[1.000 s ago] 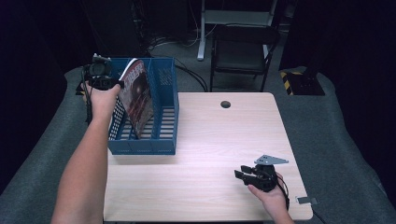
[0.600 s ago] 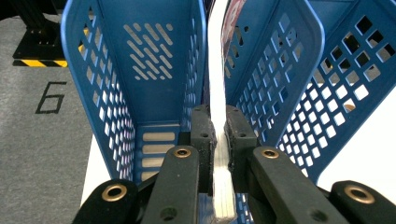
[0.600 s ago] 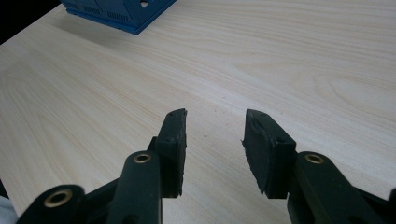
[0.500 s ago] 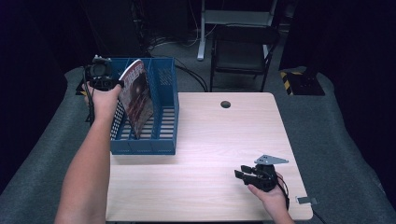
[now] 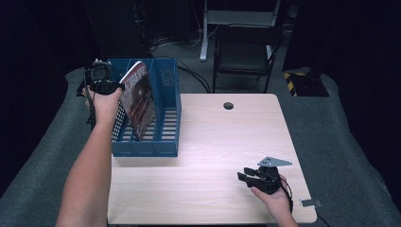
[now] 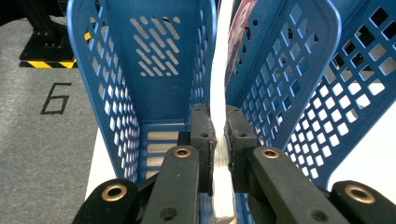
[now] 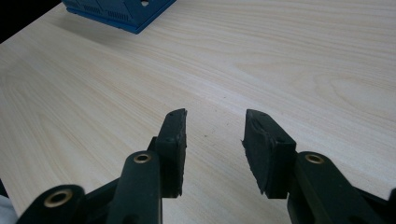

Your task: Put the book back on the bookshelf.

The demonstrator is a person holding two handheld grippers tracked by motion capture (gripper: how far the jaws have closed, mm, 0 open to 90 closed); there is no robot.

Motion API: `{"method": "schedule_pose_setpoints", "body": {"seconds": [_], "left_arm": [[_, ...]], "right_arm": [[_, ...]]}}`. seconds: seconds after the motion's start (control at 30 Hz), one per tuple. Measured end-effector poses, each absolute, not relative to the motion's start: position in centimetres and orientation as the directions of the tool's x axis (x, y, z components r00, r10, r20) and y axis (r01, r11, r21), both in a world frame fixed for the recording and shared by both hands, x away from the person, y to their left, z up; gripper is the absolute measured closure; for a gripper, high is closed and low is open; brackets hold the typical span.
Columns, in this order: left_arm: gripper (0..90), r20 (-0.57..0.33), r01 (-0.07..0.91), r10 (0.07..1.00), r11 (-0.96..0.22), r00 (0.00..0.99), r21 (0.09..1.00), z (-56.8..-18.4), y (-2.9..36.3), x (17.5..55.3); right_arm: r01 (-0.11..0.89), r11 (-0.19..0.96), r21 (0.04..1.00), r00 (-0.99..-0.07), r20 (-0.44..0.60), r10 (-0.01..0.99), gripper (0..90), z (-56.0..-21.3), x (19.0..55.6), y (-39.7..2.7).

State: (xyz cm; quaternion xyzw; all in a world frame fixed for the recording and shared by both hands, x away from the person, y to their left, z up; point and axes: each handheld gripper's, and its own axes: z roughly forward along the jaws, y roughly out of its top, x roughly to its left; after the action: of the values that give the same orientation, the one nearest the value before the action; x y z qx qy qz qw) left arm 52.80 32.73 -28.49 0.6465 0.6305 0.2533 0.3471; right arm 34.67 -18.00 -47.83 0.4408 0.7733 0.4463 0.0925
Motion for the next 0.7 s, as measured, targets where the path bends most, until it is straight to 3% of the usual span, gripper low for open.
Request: {"method": "schedule_pose_setpoints", "body": {"seconds": [0.4,0.7], "left_arm": [[82.6,-0.138,0.674,0.985,0.036,0.098,0.738,-28.9,33.31,52.5],[73.6,-0.135,0.71,0.983,0.007,0.123,0.704,-29.44,32.67,52.95]], "right_arm": [[0.596,0.22,0.772,-0.6,0.246,0.761,59.2,-47.85,34.73,-17.71],[0.595,0.223,0.772,-0.602,0.244,0.76,59.2,-47.9,34.84,-17.61]]}}
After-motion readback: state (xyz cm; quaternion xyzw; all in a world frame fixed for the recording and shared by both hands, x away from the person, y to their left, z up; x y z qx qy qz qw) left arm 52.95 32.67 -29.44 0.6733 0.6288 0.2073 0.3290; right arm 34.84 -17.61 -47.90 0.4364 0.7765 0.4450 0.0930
